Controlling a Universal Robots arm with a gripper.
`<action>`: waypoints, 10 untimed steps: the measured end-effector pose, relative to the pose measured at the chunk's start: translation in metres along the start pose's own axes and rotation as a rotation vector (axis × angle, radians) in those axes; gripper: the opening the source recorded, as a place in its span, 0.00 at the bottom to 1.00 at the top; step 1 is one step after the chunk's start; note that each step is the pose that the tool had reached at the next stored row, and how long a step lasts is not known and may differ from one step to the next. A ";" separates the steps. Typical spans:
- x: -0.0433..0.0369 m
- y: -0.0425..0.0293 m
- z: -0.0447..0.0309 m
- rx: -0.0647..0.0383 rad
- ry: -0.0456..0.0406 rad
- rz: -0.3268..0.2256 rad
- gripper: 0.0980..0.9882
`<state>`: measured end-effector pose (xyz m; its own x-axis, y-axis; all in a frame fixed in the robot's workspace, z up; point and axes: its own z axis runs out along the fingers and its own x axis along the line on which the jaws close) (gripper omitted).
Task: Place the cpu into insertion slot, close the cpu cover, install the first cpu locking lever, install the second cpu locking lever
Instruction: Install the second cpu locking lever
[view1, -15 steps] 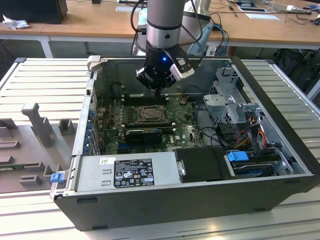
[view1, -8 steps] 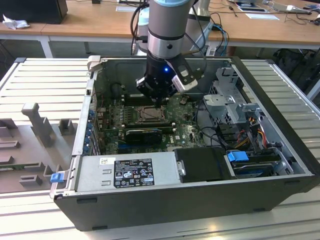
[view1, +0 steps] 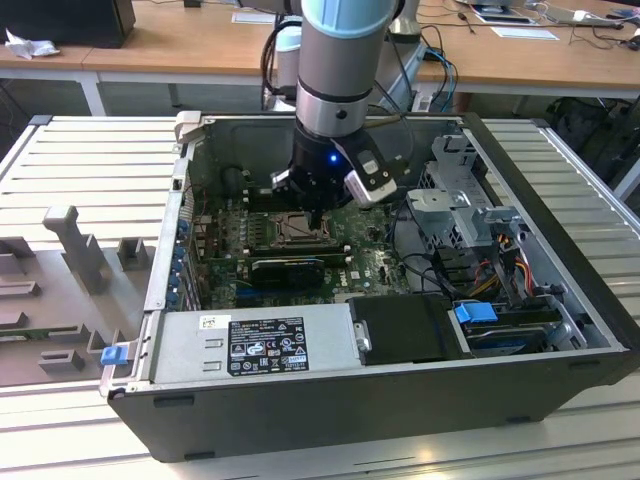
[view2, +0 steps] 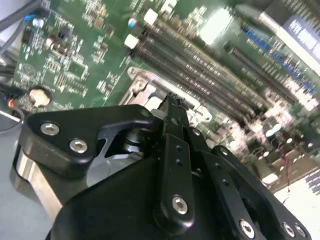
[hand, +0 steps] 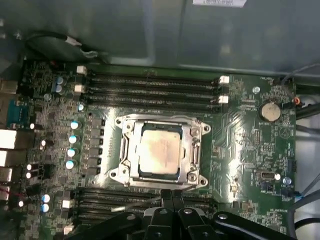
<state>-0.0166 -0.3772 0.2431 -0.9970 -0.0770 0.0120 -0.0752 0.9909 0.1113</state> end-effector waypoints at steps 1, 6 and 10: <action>0.0007 -0.0046 -0.0001 0.000 0.0002 -0.001 0.01; 0.0110 -0.0060 0.0006 -0.016 -0.0002 -0.009 0.01; 0.0248 -0.0057 0.0059 -0.039 -0.0019 -0.010 0.01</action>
<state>-0.0410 -0.3841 0.2369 -0.9962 -0.0869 0.0087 -0.0846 0.9850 0.1501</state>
